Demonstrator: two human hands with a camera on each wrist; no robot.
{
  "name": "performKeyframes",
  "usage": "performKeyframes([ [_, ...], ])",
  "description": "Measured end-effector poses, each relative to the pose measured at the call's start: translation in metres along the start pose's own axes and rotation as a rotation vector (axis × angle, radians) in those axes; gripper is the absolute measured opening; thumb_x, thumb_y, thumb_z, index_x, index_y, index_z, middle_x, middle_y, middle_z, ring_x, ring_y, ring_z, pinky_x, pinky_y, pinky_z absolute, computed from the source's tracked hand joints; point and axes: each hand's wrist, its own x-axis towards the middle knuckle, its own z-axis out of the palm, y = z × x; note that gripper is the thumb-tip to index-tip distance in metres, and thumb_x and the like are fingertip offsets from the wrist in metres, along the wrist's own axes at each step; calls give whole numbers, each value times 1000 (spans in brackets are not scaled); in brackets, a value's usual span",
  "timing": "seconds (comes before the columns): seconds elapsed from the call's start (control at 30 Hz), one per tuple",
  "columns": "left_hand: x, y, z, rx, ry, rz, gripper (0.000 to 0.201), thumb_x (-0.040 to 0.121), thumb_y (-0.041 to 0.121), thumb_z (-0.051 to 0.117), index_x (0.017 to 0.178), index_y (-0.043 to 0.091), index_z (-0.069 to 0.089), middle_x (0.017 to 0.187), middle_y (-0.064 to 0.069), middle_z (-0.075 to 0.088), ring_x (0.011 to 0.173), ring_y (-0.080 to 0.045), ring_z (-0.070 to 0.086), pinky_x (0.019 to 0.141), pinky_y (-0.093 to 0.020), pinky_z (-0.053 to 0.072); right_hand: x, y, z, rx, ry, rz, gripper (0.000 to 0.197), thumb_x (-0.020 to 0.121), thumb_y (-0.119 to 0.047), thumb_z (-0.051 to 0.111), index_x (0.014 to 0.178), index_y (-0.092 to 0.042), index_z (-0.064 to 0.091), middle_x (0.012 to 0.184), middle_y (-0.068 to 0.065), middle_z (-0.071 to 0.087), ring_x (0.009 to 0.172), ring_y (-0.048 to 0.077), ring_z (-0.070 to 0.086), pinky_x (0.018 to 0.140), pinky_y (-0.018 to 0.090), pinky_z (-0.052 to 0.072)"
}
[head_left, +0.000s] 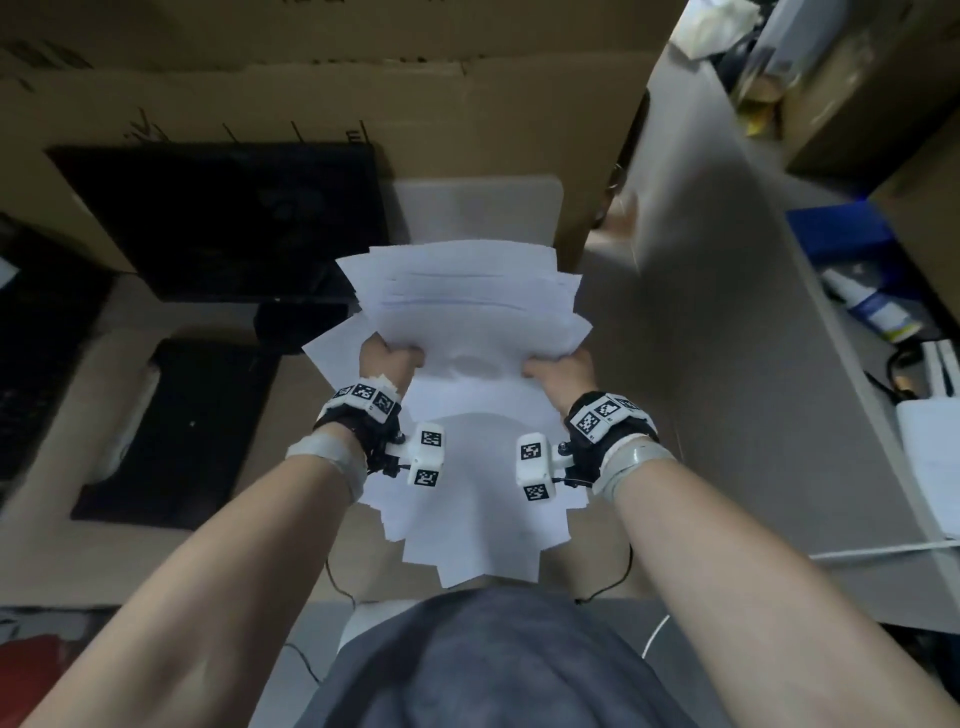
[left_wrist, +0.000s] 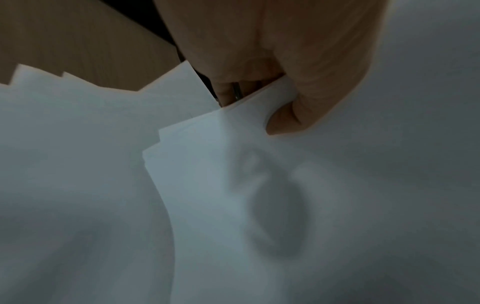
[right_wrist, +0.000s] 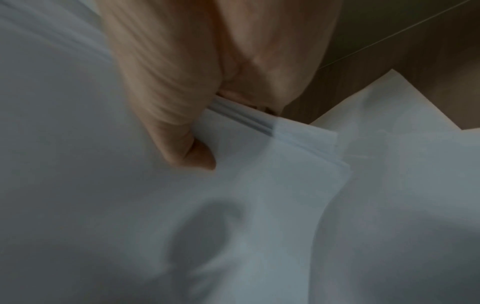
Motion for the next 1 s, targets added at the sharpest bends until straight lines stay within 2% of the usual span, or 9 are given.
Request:
performKeyframes([
  [0.07,-12,-8,-4,70,8,-8,25,69,-10,60,91,-1,59,89,-13,62,80,-27,56,67,-30,47,-4,2,-4,-71,-85,21,17,75,6,71,85,-5,64,74,-3,62,71,17,59,49,9,45],
  [0.13,-19,-16,-9,142,-10,-13,29,69,-11,60,96,0,60,93,-12,63,84,-28,57,69,-30,47,-6,7,-8,-143,-150,34,29,76,1,73,104,-4,64,88,2,64,77,17,58,45,7,41],
  [0.23,-25,-18,-13,159,-23,1,33,71,-9,62,101,3,59,95,-10,63,85,-27,59,65,-26,45,-4,11,-10,-179,-155,50,33,77,-2,74,108,-1,64,95,6,64,77,17,60,40,4,36],
  [0.37,-26,-8,-12,57,-34,36,50,74,-10,62,116,9,45,92,2,58,79,-9,56,64,-21,45,-4,9,-1,-134,-135,52,39,73,0,76,110,-3,63,100,9,69,78,15,63,57,14,46],
  [0.5,-17,-4,-10,40,-126,34,51,70,-6,62,119,5,55,106,-8,65,97,-26,62,66,-23,46,-4,0,4,-77,-111,40,32,72,1,78,100,-9,65,84,-1,67,80,18,64,59,14,47],
  [0.63,-9,9,-3,18,-150,85,63,67,0,65,127,9,50,111,-5,64,99,-22,61,76,-27,51,-4,-21,9,-72,-68,25,31,72,0,80,83,-19,59,80,-7,65,76,12,64,62,16,47],
  [0.77,1,15,-5,-136,-85,60,51,69,1,60,116,14,47,93,5,59,88,-19,60,73,-25,47,-1,-22,11,-44,25,13,53,65,-5,86,110,-16,60,97,1,70,90,21,68,81,31,55],
  [0.87,5,12,-6,-227,-140,45,63,62,24,66,121,12,48,109,-3,62,100,-22,60,86,-33,50,-8,-15,12,-58,50,41,82,54,-21,94,124,-15,52,109,0,68,97,16,67,90,37,54],
  [1.0,1,19,-4,-330,-90,64,81,68,62,68,132,17,47,131,-3,56,122,-19,52,101,-33,39,-16,-15,18,12,57,66,96,44,-65,89,125,-28,53,112,-10,68,104,12,65,97,41,50],
])
